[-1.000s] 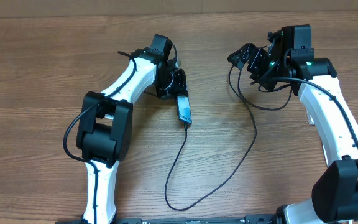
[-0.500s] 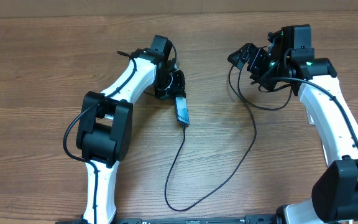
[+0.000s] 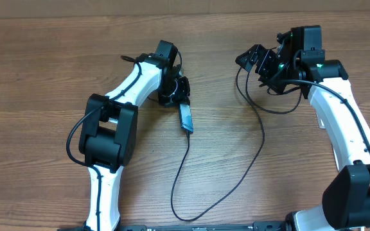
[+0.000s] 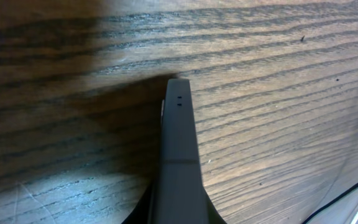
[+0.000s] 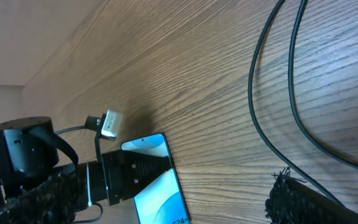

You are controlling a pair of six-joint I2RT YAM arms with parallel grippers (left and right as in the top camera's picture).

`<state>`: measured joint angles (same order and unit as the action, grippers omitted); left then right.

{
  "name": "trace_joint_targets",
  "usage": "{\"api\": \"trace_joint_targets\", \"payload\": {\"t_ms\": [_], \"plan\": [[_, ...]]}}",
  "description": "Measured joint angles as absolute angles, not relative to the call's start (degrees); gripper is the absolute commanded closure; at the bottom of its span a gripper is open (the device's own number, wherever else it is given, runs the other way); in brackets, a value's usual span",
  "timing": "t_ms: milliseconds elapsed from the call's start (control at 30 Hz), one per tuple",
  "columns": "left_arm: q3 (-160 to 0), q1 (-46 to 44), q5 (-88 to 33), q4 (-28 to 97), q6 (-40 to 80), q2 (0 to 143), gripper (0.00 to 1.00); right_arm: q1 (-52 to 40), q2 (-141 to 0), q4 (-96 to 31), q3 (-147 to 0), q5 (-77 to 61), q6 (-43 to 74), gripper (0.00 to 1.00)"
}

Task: Plug charger to phone and switch on socket
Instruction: 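Lay the phone flat on the table and open the left gripper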

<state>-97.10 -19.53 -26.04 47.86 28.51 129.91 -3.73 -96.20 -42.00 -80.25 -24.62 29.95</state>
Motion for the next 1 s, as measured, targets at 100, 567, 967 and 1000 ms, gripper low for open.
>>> {"api": "trace_joint_targets", "payload": {"t_ms": [100, 567, 967, 1000], "plan": [[-97.10, -19.53, -26.02, 47.75, 28.51, 129.91, 0.95, -3.73, -96.20, -42.04, -80.25, -24.60, 29.95, 0.00], [-97.10, -19.53, -26.04, 47.77, 28.49, 129.91, 0.85, -3.73, -96.20, -42.00, -80.25, -24.62, 29.95, 0.00], [-97.10, -19.53, -26.04, 47.79, 28.49, 129.91, 0.84, -3.73, -96.20, -42.04, -80.25, -24.60, 30.00, 0.00], [-97.10, -19.53, -26.04, 47.81, 28.49, 129.91, 0.84, -3.73, -96.20, -42.00, -80.25, -24.62, 29.95, 0.00]]}}
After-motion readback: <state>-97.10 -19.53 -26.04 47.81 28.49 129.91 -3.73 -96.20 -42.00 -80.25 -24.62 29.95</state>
